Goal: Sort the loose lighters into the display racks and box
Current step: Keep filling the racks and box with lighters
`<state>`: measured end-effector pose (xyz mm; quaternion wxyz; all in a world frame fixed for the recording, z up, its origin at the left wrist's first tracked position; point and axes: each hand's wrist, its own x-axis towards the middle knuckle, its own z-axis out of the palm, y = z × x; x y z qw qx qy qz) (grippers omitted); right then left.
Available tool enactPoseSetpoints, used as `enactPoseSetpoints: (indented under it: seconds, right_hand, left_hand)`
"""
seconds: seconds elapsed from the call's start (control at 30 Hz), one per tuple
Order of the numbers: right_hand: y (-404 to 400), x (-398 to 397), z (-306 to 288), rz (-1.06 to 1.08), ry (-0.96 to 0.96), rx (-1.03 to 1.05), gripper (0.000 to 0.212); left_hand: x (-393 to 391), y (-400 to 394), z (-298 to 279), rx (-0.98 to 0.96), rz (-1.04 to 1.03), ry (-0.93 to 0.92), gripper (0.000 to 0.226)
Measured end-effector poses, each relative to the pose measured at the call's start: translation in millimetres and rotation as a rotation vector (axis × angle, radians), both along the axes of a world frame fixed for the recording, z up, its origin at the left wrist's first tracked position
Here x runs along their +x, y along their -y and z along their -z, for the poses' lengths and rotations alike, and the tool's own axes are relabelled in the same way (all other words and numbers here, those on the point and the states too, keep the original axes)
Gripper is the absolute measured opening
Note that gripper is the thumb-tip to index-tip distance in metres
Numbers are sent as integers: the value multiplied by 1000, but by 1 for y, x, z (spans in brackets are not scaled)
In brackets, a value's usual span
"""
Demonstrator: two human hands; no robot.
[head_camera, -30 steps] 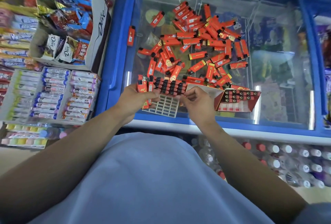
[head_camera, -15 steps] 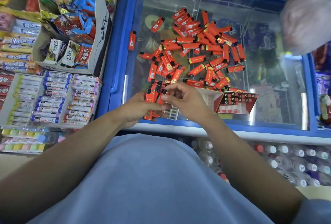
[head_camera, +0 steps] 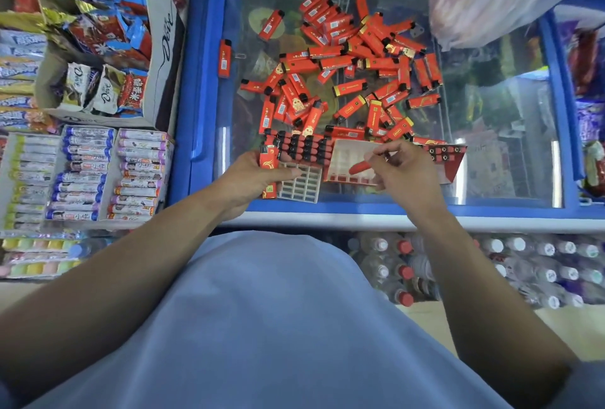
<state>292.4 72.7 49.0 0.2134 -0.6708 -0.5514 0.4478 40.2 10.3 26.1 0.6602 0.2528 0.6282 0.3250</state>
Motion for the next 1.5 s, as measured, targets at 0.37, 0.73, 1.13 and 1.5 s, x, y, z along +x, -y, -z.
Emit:
enactPoseSetpoints:
  seconds: [0.37, 0.73, 1.13, 1.5]
  right_hand:
    - [-7, -26, 36, 154, -309, -147, 9]
    - [-9, -42, 44, 165, -341, -192, 11]
    - [-7, -44, 37, 182, -213, -88, 32]
    - [13, -36, 17, -146, -372, -399, 9]
  left_hand:
    - [11, 1, -2, -42, -11, 5, 28]
    - [12, -3, -6, -136, -128, 215, 15]
    - [13, -3, -3, -62, -17, 153, 35]
    - [25, -1, -5, -59, 152, 74, 19]
